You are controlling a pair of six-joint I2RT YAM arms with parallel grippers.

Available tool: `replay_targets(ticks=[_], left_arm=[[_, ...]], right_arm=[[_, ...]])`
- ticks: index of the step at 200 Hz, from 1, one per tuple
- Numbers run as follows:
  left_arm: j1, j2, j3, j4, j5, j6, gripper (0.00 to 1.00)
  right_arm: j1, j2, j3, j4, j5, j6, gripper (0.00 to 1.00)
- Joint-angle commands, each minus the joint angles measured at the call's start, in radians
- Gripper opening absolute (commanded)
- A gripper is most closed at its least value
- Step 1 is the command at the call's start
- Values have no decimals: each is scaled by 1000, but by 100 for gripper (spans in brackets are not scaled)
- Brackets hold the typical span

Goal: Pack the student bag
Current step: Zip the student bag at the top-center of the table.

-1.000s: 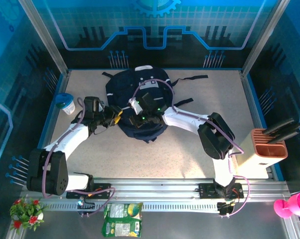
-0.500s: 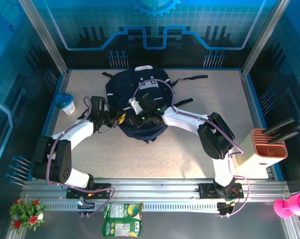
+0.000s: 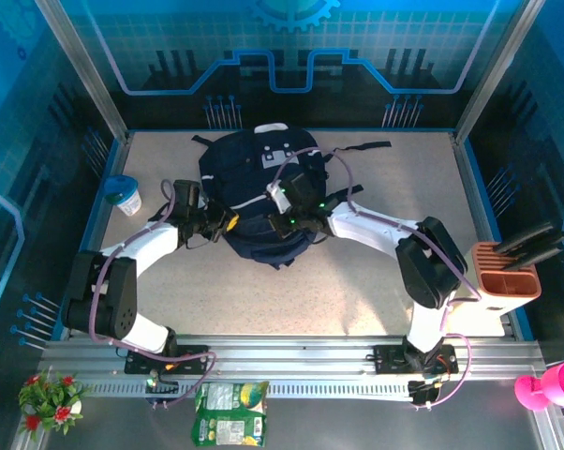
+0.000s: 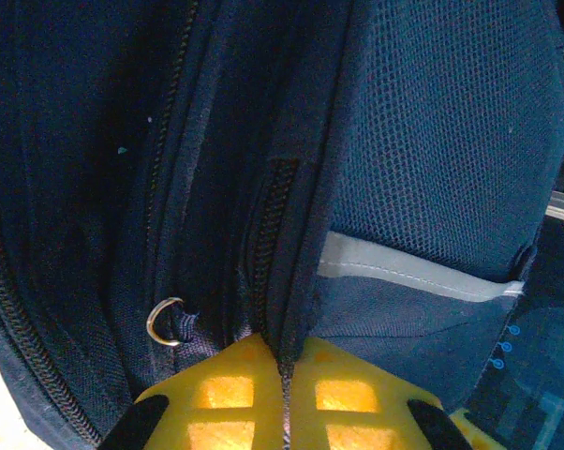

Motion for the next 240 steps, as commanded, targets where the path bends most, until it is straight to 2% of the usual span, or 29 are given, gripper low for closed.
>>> replay_targets(ticks=[1, 62, 121, 152, 205, 240], left_arm=[[28, 12, 42, -23, -29, 58, 0], [48, 29, 101, -155, -12, 212, 0], [59, 68, 194, -299, -31, 483, 0], [60, 111, 241, -380, -23, 609, 0], [58, 160, 281, -417, 22, 690, 0], [59, 148, 279, -406, 12, 693, 0]], right_arm=[[-50, -52, -30, -79, 72, -78, 0], [-121, -44, -8, -129, 147, -249, 0], [-228, -29, 19, -150, 55, -386, 0], [-278, 33, 97, -162, 6, -453, 0], [-318, 145, 242, -167, -37, -457, 3], [-324, 183, 308, -166, -20, -331, 13]])
